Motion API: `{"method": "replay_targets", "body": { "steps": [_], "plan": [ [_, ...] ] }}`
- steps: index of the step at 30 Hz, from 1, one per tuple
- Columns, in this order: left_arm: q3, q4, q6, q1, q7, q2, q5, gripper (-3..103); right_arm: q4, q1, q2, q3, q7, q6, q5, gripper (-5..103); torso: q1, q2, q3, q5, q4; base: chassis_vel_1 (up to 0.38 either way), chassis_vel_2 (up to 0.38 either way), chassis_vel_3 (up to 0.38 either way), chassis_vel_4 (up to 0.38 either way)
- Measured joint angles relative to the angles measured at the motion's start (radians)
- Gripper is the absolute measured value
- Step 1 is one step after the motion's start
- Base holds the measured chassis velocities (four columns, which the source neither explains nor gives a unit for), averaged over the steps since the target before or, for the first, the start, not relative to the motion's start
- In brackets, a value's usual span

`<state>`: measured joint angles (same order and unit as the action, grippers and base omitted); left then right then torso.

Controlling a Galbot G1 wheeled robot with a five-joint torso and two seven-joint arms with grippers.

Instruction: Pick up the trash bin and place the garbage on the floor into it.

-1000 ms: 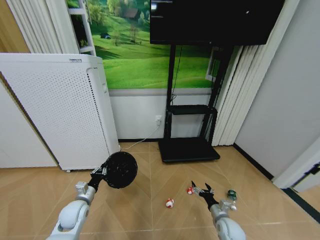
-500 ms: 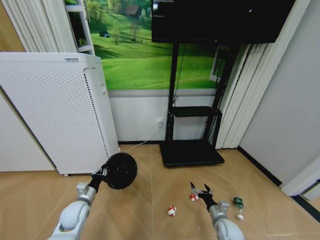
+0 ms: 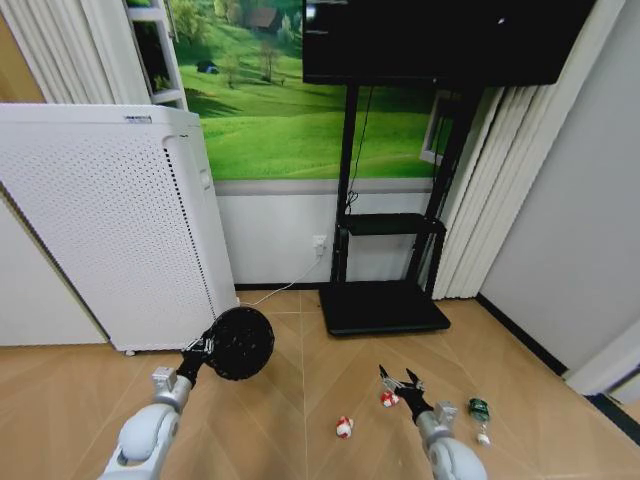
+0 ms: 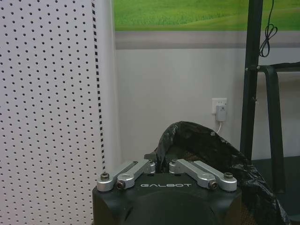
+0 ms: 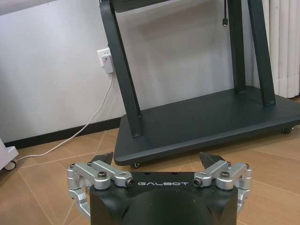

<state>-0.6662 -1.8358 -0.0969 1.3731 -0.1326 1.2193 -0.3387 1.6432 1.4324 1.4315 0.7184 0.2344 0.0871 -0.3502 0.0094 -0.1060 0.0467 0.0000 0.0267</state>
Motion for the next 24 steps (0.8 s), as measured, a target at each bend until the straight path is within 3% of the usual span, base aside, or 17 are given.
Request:
{"method": "replay_targets", "body": {
  "steps": [16, 24],
  "plan": [
    [-0.002, 0.023, 0.008, -0.006, -0.015, 0.004, 0.001, 7, -0.018, -0.006, 0.004, -0.004, 0.002, -0.011, 0.018, 100, 0.000, 0.000, 0.000, 0.0002, 0.0004, -0.117, -0.130, 0.123, 0.121],
    [-0.008, 0.032, 0.010, -0.015, -0.015, 0.005, -0.003, 7, -0.054, -0.007, -0.003, -0.018, 0.029, -0.027, 0.061, 100, 0.000, 0.000, 0.000, 0.0000, 0.0000, -0.024, -0.035, 0.011, 0.023]
  ]
}}
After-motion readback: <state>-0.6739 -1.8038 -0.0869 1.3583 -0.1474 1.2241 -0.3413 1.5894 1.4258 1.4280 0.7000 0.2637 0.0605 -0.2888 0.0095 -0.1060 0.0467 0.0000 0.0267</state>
